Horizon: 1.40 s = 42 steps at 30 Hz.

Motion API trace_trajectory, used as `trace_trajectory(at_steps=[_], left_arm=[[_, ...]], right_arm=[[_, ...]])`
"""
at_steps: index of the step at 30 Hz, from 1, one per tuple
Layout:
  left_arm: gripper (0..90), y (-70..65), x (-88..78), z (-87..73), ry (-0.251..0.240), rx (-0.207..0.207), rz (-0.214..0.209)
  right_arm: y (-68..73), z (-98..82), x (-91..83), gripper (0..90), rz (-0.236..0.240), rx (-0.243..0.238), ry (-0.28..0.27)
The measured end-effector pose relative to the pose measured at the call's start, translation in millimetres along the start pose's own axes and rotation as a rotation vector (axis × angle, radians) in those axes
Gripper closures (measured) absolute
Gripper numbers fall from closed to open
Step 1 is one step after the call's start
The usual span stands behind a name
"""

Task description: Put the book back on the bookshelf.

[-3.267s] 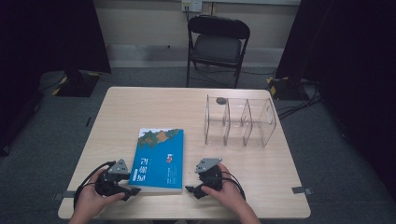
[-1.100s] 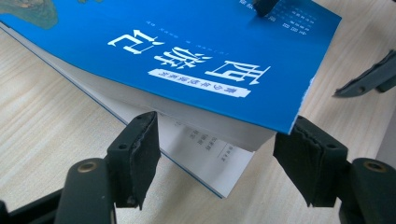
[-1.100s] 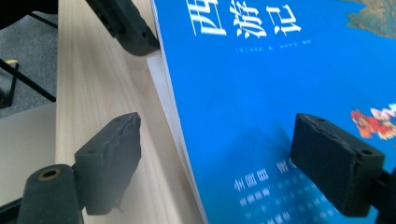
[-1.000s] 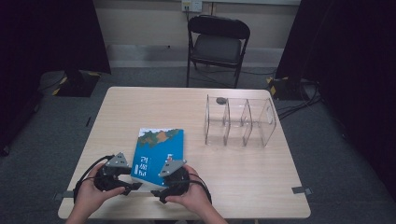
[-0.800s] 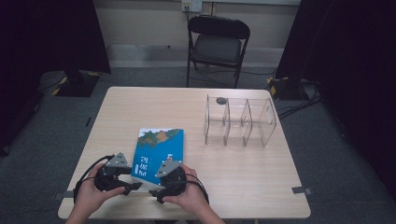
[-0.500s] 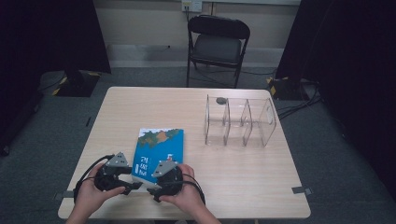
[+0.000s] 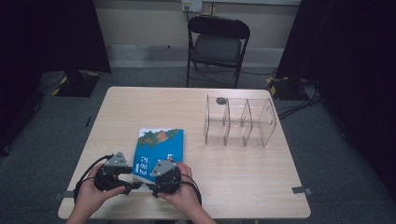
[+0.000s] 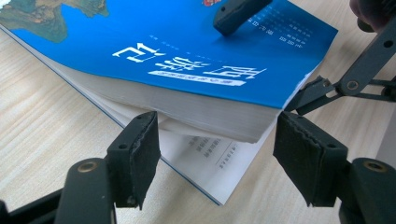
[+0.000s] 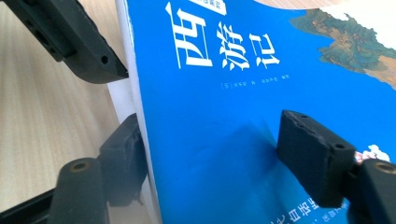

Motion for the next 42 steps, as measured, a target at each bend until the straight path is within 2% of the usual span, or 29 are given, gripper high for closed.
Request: trace_trajectory(at_steps=[2,3,4,6,7,12,20,28,32,35,37,38,42], left_arm=[[33.1,0.2,0.6,-1.4,0.005,0.007,0.008],[33.1,0.6,1.1,-2.3,0.003,0.010,0.007],[32.7,1.4,0.5,-2.9,0.002,0.015,0.004],[32.1,1.6,0.5,-4.8,-0.007,0.001,-0.007],[29.1,1.6,0.4,-5.0,-0.017,0.008,-0.009],[26.0,-0.3,-1.7,-7.3,-0.022,0.047,-0.013],[24.6,-1.8,1.7,-16.2,-0.001,0.043,-0.037],[22.3,-2.5,0.3,-23.4,-0.017,0.012,-0.045],[21.3,-2.8,0.1,-26.9,-0.008,0.023,-0.051],[20.6,-2.4,-0.7,-27.7,-0.001,0.020,-0.055],[20.5,-2.4,-1.4,-27.7,-0.001,0.023,-0.055],[20.5,-2.9,-1.2,-27.7,-0.013,0.019,-0.053],[19.8,-1.9,-3.5,-28.4,-0.008,0.022,-0.053]], right_arm=[[3.8,2.2,-2.7,41.9,0.001,-0.032,-0.001],[3.8,2.2,-2.7,41.9,0.001,-0.032,-0.001],[6.1,4.0,-4.7,47.5,0.005,-0.075,0.006],[6.4,4.6,-5.2,49.1,0.008,-0.069,0.003],[4.4,5.5,-6.7,53.9,0.022,-0.063,0.000],[5.8,8.0,-9.6,60.1,0.019,-0.081,-0.001],[3.0,11.1,-11.9,64.3,0.027,-0.075,0.005],[-0.1,17.5,-15.2,66.3,0.037,-0.061,0.016],[-2.1,22.1,-19.1,67.4,0.035,-0.043,0.024],[-5.5,26.5,-23.2,68.2,0.038,-0.055,0.028],[-8.1,28.3,-26.1,68.5,0.044,-0.036,0.026],[-9.4,29.2,-27.5,68.7,0.045,-0.036,0.025],[-11.5,33.5,-31.1,69.5,0.040,-0.027,0.036]])
Point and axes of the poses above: each handheld gripper's, and its own axes: x roughly forward along the jaws, z roughly out of its top, y roughly to its left, the point moved 3 cm from there along x, roughly forward along the jaws, and after that the axes turned 6 degrees about -y, right-handed, at the moved point
